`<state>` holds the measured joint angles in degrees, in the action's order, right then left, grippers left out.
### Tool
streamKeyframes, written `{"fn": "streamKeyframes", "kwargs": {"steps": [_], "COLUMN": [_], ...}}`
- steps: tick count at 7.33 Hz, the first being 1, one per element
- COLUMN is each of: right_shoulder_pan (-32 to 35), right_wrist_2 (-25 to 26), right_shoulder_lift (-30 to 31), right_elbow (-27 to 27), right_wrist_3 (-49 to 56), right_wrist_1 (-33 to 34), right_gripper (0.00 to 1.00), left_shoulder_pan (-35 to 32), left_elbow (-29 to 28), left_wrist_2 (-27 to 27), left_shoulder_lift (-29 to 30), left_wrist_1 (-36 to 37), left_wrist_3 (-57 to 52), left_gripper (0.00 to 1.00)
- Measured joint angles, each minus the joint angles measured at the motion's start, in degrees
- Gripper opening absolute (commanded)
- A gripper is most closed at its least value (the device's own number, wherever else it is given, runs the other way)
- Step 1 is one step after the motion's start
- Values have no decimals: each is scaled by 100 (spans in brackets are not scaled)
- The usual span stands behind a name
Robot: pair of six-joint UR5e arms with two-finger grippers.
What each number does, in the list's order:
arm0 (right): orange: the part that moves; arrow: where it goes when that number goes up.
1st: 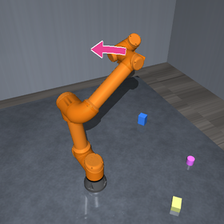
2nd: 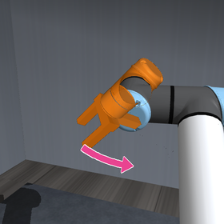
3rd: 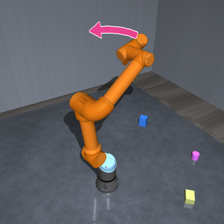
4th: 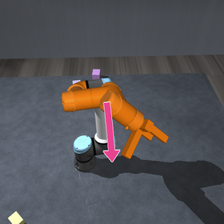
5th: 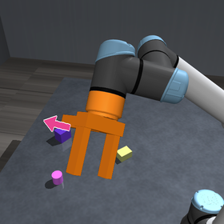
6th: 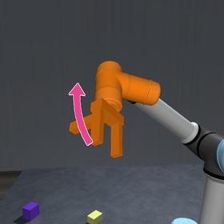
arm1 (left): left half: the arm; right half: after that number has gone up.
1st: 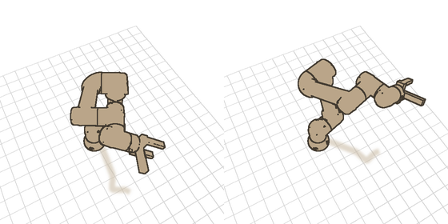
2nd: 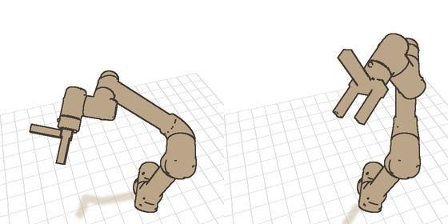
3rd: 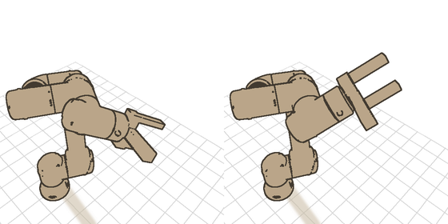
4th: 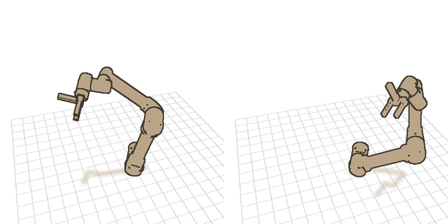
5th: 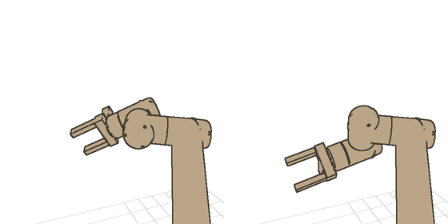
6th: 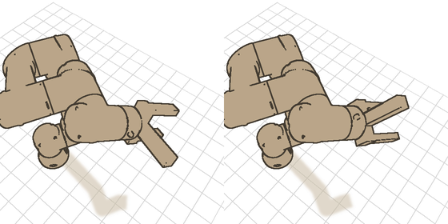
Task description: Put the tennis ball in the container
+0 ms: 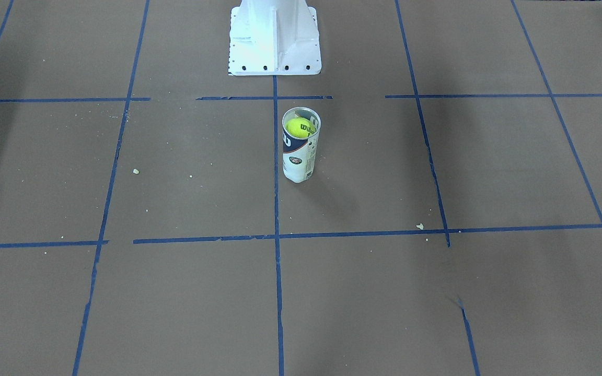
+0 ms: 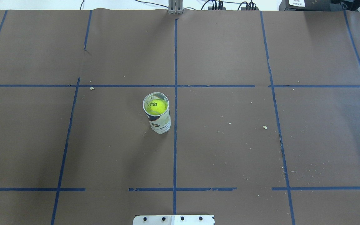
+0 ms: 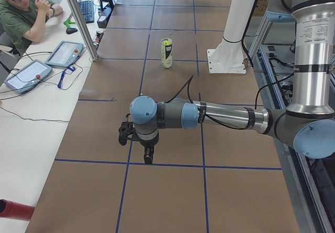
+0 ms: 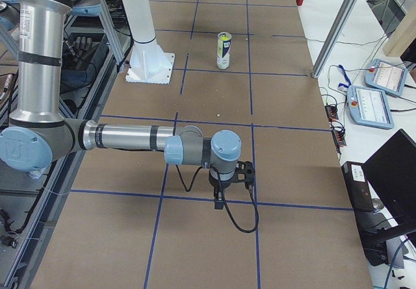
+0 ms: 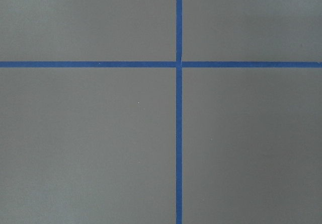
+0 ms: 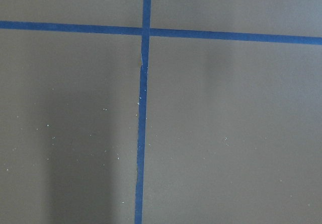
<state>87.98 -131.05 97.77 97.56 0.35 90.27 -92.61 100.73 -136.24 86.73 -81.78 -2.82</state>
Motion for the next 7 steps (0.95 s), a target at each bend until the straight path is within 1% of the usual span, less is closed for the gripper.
{"fn": "streamKeyframes", "kwargs": {"steps": [3,7], "right_shoulder_pan": [0,0], "right_wrist_2": [0,0], "right_shoulder_lift": [0,2], "right_elbow": [1,1], "right_wrist_3": [0,0], "right_wrist_1": [0,0], "right_gripper": [100,100], "left_shoulder_pan": [-40,-129], "left_elbow": [116,130], "left_wrist_2": [-5,0], "left_shoulder_lift": [-4,-7], "left_wrist_1": [16,22], "left_wrist_3": [-1,-2], "left_gripper": [100,100]}}
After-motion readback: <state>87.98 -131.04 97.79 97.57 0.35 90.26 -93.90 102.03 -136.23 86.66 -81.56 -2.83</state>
